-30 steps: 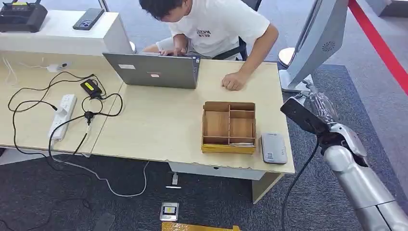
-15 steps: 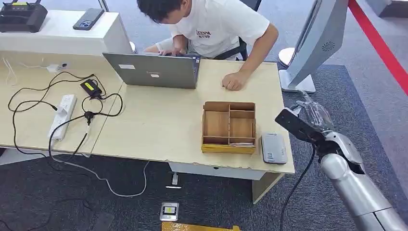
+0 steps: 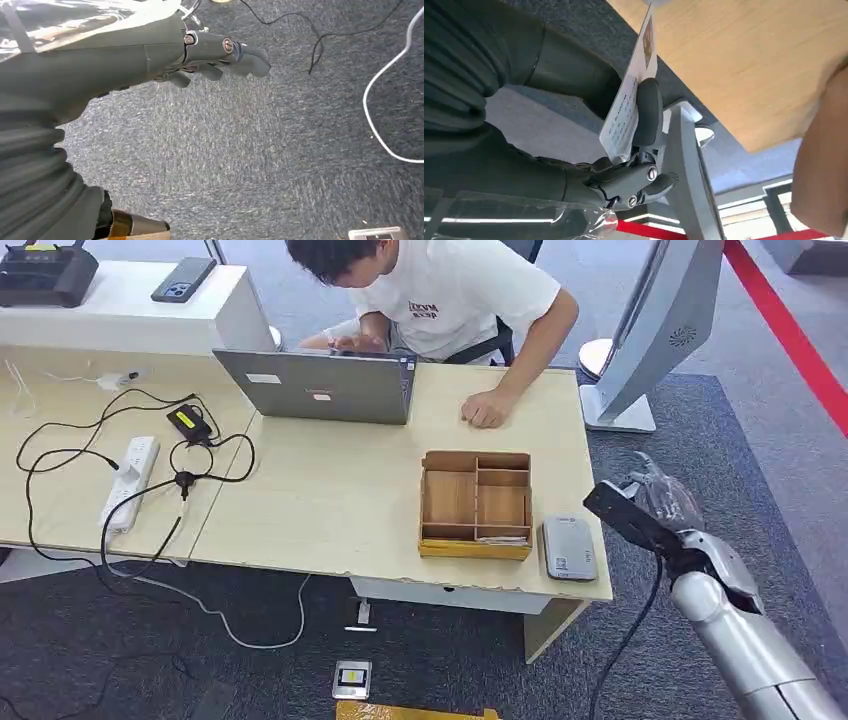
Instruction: Pass the card to the sensor for recognition and then transmit it.
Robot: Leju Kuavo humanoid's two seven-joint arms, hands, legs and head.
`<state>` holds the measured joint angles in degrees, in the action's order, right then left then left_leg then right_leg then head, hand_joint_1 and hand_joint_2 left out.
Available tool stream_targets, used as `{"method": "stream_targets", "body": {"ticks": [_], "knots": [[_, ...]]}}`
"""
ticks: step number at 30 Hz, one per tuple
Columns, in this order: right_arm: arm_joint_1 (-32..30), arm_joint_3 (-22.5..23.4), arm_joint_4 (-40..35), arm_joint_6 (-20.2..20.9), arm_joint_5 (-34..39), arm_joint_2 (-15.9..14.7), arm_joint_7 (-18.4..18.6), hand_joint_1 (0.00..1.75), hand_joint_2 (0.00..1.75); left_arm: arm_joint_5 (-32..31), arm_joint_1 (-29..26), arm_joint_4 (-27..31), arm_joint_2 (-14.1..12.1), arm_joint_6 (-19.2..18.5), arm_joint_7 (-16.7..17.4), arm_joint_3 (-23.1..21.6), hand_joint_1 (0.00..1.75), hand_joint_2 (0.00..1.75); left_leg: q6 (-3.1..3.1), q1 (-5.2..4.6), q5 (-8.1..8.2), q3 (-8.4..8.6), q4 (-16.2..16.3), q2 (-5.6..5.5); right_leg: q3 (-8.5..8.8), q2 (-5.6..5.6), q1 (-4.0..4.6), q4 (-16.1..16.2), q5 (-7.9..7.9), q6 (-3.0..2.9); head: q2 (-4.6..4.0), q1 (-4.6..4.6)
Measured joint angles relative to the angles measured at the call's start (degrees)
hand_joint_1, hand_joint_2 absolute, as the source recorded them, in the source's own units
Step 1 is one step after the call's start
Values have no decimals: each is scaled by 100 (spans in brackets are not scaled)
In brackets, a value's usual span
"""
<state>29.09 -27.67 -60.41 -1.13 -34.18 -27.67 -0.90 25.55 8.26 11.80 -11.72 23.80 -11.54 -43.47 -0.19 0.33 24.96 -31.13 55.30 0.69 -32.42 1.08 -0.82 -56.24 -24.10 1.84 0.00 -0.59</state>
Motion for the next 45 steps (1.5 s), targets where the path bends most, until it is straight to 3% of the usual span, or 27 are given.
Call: {"method": "stream_targets", "body": {"ticks": [13, 23, 45], "knots": [[-174, -2, 645, -398, -138, -15, -155, 175, 175, 2, 1, -7, -4, -35, -2, 0, 0, 175, 0, 0, 0, 0, 0, 0, 0, 0, 0, 0, 0, 0, 0, 0], [-573, -13, 79, -265, -55, -59, 244, 175, 175, -85, 10, -13, -52, -101, -63, -4, 0, 175, 0, 1, 0, 0, 0, 0, 0, 0, 1, -1, 0, 0, 0, 0], [-803, -288, -127, -332, -20, 114, 271, 175, 175, -181, 90, -15, -63, -133, 17, -22, 0, 175, 0, 1, 0, 0, 0, 0, 1, 0, 1, -1, 0, 0, 0, 0]]}}
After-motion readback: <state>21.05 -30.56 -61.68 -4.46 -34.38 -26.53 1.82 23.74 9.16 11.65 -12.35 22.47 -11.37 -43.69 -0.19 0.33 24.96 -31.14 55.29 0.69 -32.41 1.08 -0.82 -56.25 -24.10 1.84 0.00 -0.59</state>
